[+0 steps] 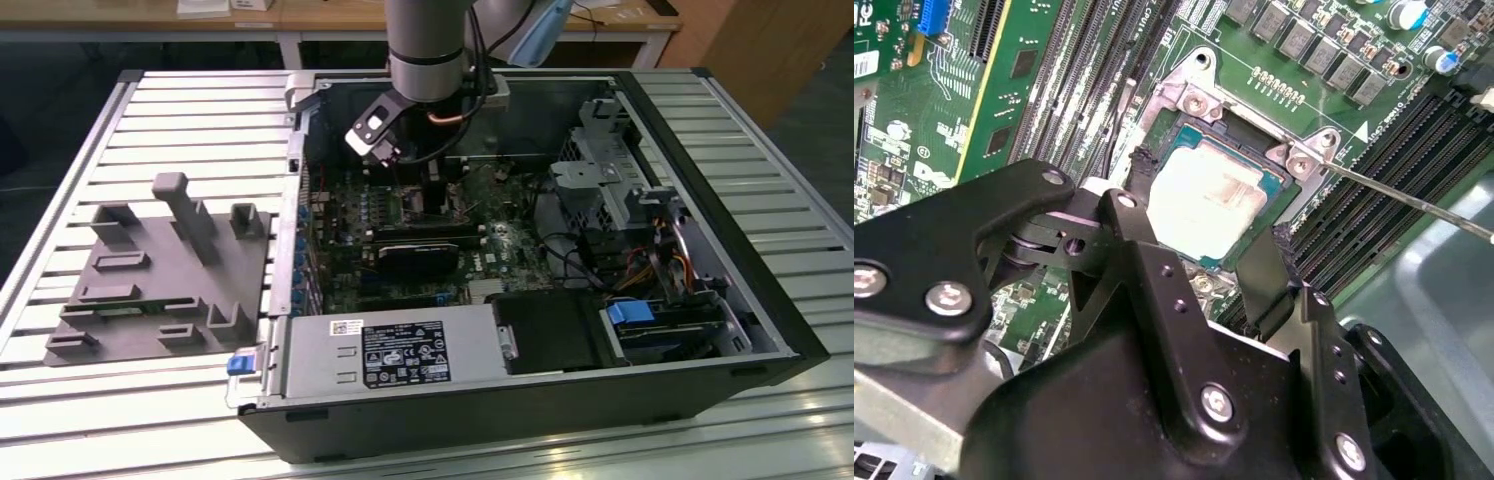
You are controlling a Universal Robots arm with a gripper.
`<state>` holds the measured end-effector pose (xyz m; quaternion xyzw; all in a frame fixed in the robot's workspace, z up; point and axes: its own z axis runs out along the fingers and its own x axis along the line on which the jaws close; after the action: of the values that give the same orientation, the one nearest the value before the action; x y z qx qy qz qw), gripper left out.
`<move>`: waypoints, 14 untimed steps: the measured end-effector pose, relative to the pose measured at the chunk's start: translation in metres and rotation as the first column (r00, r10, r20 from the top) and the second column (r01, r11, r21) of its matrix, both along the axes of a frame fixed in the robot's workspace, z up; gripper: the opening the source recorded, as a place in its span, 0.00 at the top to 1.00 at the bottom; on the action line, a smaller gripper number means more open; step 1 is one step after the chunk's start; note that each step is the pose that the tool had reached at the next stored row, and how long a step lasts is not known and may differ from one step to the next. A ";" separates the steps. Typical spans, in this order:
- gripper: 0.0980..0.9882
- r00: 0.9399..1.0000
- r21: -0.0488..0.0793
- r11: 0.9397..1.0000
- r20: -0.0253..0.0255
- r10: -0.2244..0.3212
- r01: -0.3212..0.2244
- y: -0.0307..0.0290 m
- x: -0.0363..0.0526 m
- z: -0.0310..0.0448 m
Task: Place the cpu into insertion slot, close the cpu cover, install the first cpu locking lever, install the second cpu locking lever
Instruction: 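Place the cpu into insertion slot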
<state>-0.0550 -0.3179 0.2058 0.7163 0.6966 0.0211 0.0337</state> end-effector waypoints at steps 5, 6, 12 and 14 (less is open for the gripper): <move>0.51 1.000 0.000 1.000 0.000 0.000 0.000 0.0000 0.0000 0.0001; 0.58 1.000 0.000 1.000 0.000 0.000 0.000 0.0000 0.0000 0.0001; 0.84 1.000 0.000 1.000 0.000 0.000 0.000 0.0000 0.0000 0.0003; 0.97 1.000 0.000 1.000 0.000 0.000 0.000 0.0000 0.0000 0.0003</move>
<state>-0.0550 -0.3179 0.2061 0.7164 0.6966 0.0210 0.0337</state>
